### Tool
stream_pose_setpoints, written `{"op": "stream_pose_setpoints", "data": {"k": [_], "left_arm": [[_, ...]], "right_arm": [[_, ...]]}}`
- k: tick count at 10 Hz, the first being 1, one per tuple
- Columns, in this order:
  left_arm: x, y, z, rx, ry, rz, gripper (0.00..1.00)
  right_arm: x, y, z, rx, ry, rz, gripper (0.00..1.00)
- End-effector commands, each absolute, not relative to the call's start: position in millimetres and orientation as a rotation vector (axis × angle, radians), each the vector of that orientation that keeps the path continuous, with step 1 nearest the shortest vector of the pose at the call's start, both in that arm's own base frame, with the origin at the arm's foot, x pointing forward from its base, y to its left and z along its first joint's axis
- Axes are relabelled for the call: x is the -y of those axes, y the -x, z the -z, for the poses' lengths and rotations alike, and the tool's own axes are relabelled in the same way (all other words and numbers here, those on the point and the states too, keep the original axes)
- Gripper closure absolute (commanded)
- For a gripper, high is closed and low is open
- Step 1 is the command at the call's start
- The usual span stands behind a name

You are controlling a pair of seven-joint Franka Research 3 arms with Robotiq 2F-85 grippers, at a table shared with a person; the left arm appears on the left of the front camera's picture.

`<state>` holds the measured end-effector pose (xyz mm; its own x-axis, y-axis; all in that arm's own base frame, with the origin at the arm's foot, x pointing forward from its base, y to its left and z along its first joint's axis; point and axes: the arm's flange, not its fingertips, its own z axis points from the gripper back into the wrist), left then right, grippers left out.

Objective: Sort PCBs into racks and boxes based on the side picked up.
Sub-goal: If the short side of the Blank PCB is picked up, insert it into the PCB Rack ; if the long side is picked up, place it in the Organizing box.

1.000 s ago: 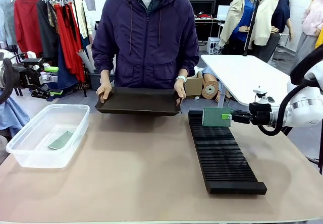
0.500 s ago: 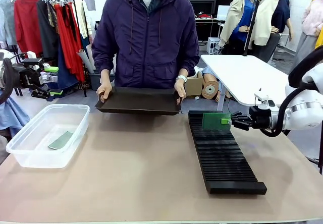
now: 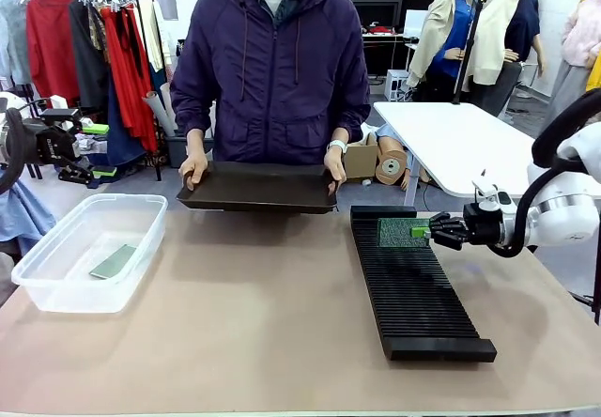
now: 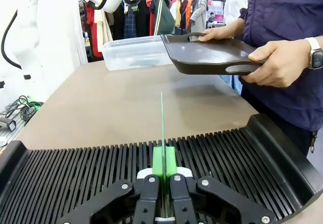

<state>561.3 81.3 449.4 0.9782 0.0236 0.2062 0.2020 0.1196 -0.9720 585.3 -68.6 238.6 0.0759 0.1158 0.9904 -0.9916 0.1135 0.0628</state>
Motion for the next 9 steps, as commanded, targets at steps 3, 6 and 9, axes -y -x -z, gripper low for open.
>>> {"op": "stream_pose_setpoints", "data": {"k": [3,6,9], "left_arm": [[-82.1,-560.1,-451.5,0.193,1.45,0.139,0.0],[-82.1,-560.1,-451.5,0.193,1.45,0.139,0.0],[-82.1,-560.1,-451.5,0.193,1.45,0.139,0.0]], "right_arm": [[71.4,-593.7,-233.8,1.128,-1.061,-1.151,1.0],[71.3,-595.3,-233.2,1.104,-1.072,-1.155,1.0],[70.7,-597.9,-231.8,1.087,-1.069,-1.156,1.0]]}}
